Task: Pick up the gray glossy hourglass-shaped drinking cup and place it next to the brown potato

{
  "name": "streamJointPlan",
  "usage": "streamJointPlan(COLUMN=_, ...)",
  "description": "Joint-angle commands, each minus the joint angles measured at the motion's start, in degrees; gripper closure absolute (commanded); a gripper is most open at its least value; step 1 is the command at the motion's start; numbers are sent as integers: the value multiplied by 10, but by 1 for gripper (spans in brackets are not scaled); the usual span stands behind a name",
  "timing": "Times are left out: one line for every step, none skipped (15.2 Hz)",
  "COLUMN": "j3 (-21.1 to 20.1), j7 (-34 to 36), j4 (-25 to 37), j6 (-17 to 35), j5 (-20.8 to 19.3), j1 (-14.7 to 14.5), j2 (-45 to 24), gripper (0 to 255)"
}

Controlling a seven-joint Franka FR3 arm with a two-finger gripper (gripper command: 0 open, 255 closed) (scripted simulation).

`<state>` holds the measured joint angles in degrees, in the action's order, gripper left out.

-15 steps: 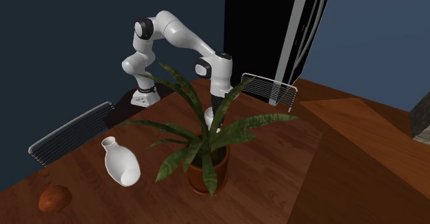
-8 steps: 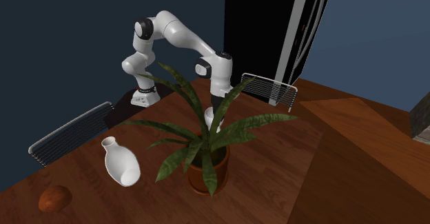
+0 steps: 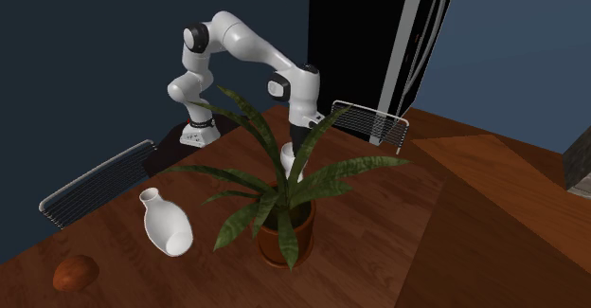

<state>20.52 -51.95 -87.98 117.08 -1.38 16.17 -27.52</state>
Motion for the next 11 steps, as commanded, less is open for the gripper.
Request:
streamJointPlan(j3=1, j7=-2, j4=14, j6=-16, j5=0, j1=1, j2=2, gripper=255)
streamJointPlan(j3=1, j7=-3, j4=19, j6=-23, j5=0, j1=1, j2=4, gripper=255)
streamJointPlan(j3=1, j7=-4, j4=24, j6=-29, j5=-1, j1=1, j2=6, gripper=255)
streamJointPlan(j3=2, j7=-4, j4=30, j6=-36, j5=-1, j1=1, j2=8, gripper=255)
streamJointPlan(j3=2, j7=-5, j4=35, j6=-43, j5=-1, j1=1, j2=9, gripper=255)
streamJointPlan(j3=2, j7=-6, j4=41, j6=-50, j5=-2, j1=1, j2=11, gripper=255)
streamJointPlan(j3=3, j7=-6, j4=46, j6=-57, j5=-2, j1=2, j2=12, gripper=255)
streamJointPlan(j3=3, j7=-7, j4=52, j6=-64, j5=-2, j1=2, j2=13, gripper=255)
streamJointPlan(j3=3, j7=-8, j4=58, j6=-71, j5=-2, j1=2, j2=15, gripper=255)
streamJointPlan(j3=3, j7=-9, j4=65, j6=-78, j5=-2, j1=2, j2=15, gripper=255)
streamJointPlan(j3=4, j7=-9, j4=71, j6=-86, j5=-2, j1=3, j2=16, gripper=255)
